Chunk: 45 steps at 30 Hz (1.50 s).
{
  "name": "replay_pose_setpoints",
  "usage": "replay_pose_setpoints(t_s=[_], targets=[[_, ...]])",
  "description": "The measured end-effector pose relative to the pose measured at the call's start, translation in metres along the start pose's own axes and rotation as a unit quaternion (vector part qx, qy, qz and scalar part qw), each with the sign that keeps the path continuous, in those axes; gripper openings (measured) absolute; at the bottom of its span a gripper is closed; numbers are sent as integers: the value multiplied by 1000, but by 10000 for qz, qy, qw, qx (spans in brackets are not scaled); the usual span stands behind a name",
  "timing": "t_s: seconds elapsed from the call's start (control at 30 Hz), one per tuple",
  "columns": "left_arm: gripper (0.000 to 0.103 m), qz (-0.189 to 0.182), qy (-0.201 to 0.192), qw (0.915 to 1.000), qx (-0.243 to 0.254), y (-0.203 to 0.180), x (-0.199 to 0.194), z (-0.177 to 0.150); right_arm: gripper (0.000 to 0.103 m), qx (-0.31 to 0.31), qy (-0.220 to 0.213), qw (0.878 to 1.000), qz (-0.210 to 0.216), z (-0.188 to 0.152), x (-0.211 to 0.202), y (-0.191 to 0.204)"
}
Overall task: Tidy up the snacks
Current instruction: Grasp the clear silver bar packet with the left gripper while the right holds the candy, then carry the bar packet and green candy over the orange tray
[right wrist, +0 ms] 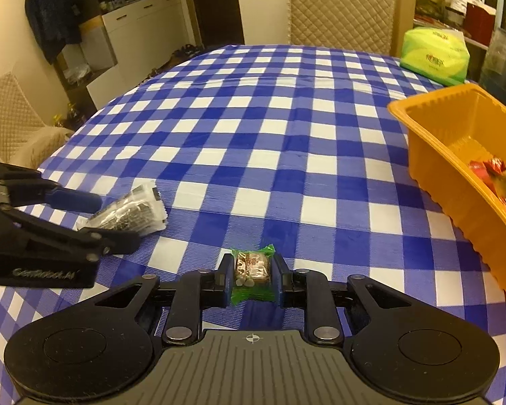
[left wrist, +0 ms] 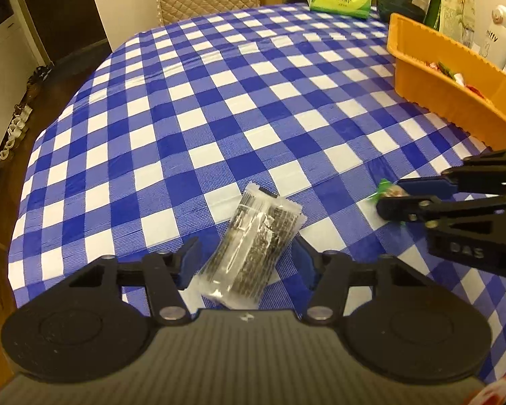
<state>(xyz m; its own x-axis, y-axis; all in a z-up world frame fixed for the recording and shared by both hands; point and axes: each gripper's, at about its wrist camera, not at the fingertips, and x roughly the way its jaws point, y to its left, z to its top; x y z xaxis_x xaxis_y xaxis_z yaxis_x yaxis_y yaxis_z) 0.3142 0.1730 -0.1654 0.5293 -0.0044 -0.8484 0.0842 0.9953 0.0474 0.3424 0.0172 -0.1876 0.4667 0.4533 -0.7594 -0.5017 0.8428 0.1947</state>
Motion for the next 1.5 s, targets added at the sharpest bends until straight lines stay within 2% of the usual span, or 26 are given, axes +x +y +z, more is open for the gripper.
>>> replay_pose_setpoints(t_s=[0.17, 0.33, 0.43, 1.03, 1.5], targets=[[36, -71, 49, 9999, -51, -5, 3, 0, 24, 94, -12, 9999, 32, -2, -3, -5], [36, -107, 87, 9987, -481, -6, 1, -2, 24, 129, -18, 9999, 51, -1, -3, -6], [37, -81, 102, 9983, -572, -6, 2, 0, 25, 106, -18, 9999, 41, -1, -3, -6], [35, 4, 39, 9990, -449, -16, 0, -5, 24, -1, 65, 10000, -12, -7, -7, -5], [35, -170, -88, 9997, -171, -45, -31, -11, 22, 251, -45, 9997, 52, -24, -46, -16]])
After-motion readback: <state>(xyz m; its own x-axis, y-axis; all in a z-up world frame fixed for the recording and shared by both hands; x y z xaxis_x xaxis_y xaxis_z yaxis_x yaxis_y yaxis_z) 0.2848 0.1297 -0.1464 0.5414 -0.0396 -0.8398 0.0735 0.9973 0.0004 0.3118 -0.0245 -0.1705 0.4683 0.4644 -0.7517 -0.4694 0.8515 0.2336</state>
